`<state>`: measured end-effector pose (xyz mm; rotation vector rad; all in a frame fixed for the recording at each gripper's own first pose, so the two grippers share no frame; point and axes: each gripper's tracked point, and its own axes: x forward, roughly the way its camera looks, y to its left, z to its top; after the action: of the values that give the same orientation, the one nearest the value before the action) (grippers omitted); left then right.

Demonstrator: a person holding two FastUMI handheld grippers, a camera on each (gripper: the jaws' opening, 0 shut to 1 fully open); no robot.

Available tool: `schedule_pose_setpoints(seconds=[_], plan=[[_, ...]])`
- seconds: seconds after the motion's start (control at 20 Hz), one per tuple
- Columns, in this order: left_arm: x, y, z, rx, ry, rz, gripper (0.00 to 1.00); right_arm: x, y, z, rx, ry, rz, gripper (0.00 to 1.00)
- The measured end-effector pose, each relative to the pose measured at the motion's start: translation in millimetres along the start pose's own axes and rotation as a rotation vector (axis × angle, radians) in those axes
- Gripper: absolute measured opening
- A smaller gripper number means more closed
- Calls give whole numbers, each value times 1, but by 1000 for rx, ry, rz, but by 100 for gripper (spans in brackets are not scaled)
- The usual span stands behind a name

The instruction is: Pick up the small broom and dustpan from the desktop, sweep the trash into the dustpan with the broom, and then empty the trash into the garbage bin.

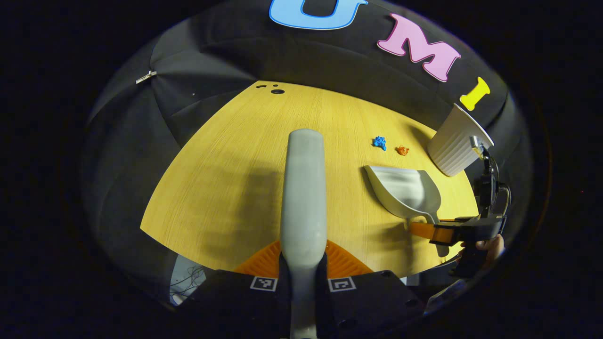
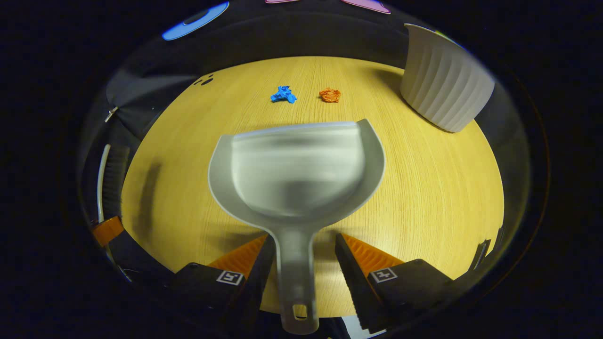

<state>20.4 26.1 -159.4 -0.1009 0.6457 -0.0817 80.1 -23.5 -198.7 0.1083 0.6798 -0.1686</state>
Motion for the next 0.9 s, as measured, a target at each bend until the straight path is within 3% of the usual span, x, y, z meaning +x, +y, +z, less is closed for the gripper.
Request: schedule_pose_setpoints(seconds=[0.1,0.15,0.3,0.5,0.7,0.9], plan=[[1,-3,3,5,-2,8,25,4,-3,-3,-13,19,-13,77],[2,-4,4,12,-2,11,25,6,-4,0,-14,10,-17,63],[7,-12,10,23,5,14,25,4,-3,0,-33,41,-13,39],[20,-25,22,34,14,2,25,6,-3,2,-46,63,17,39],[41,-34,46,102,30,-1,24,1,-4,1,-29,96,107,36],[68,-47,78,181,50,-17,25,-3,-20,5,-75,93,120,34]])
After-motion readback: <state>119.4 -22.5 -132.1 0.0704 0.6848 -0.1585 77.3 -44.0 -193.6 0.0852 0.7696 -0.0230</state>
